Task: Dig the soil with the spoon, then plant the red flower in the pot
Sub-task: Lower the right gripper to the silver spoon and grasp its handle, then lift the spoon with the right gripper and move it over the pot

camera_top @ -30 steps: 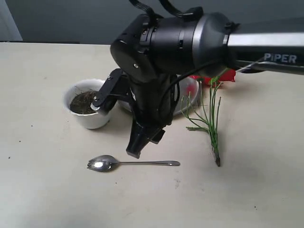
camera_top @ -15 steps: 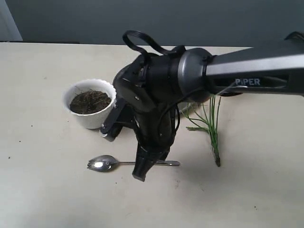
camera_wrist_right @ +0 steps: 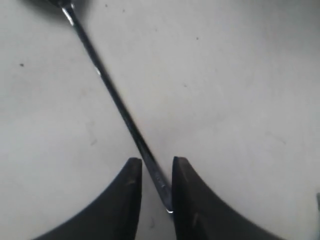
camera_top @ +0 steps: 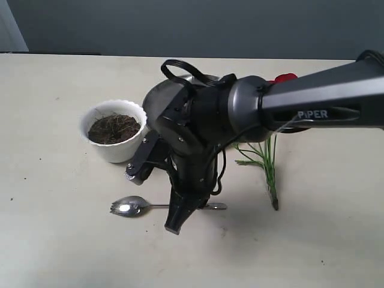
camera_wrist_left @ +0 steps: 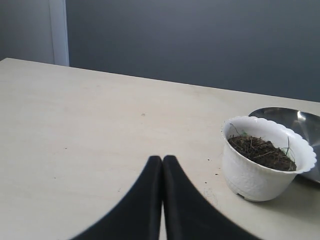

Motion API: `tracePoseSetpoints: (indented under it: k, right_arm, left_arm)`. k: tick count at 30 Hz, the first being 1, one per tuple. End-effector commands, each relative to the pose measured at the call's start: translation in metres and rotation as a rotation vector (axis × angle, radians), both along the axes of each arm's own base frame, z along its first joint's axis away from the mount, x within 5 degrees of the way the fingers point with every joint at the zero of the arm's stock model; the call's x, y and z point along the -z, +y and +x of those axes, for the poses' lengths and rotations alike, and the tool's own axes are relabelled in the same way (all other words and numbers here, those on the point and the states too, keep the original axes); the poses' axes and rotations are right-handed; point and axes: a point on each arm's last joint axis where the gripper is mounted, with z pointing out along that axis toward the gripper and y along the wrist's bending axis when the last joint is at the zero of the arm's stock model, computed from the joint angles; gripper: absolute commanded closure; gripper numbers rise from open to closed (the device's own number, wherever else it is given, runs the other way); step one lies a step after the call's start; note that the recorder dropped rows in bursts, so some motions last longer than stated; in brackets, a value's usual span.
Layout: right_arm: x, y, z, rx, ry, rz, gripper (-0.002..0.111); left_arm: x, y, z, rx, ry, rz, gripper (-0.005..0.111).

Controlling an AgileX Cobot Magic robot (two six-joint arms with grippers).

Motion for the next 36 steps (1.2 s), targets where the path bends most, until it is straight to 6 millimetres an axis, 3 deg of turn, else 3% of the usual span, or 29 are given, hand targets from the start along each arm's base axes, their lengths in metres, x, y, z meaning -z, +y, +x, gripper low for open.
tracePoseSetpoints:
  k: [1,17,24,29,31,36]
  right_arm:
    - [0.009,0.001,-0.001,-0.006,0.014,-0.014,0.086]
    - [0.034,0.002,0.000,-0.012,0.037,-0.058,0.087]
    - [0.035,0.003,-0.003,0.016,0.065,-0.042,0.109]
    - [0.035,0.002,-0.003,0.018,0.069,-0.047,0.109]
    - [0.028,0.002,-0.004,0.020,0.065,-0.036,0.109]
    - [-0.016,0.003,-0.010,0.003,0.071,0.079,0.109]
  left_arm:
    - [0.000,0.000,0.000,0.004,-0.014,0.001,0.106]
    - [0.000,0.000,0.000,0.004,-0.014,0.001,0.106]
    - [0.000,0.000,0.000,0.004,-0.014,0.001,0.106]
    - [0.000,0.000,0.000,0.004,-0.014,0.001,0.106]
    - [0.000,0.000,0.000,0.004,-0.014,0.001,0.106]
    - [0.000,0.000,0.000,0.004,-0.014,0.001,0.106]
